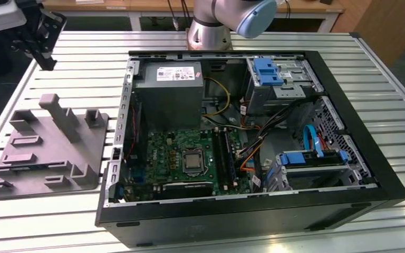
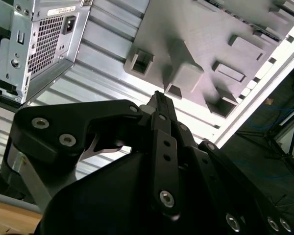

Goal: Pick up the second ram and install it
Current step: 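Reach for the second ram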

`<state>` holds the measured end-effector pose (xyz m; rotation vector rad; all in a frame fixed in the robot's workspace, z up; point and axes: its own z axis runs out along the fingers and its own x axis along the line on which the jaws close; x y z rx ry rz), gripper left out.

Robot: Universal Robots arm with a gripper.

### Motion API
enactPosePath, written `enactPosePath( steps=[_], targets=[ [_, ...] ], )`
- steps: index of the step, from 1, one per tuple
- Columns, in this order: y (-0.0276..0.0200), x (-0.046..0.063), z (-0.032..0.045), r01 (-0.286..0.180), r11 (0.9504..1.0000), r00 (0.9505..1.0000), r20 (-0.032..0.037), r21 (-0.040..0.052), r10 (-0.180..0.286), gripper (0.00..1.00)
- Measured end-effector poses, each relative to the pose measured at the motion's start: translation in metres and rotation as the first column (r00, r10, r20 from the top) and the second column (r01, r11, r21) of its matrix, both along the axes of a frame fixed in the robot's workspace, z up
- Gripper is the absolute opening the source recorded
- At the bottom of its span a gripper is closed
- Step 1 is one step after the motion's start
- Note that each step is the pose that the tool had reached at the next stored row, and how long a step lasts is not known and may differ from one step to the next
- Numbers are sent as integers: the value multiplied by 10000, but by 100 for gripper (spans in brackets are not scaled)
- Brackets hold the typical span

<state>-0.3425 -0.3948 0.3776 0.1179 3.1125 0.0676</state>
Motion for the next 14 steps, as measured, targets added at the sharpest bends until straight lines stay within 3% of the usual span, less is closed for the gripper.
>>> enactPosePath(
  steps=[9, 14],
  targets=[
    [-24, -30, -11, -1, 10000, 10000, -1, 0, 1, 10],
    [-79, -33, -15, 0, 10000, 10000, 0, 1, 0, 10]
  ],
)
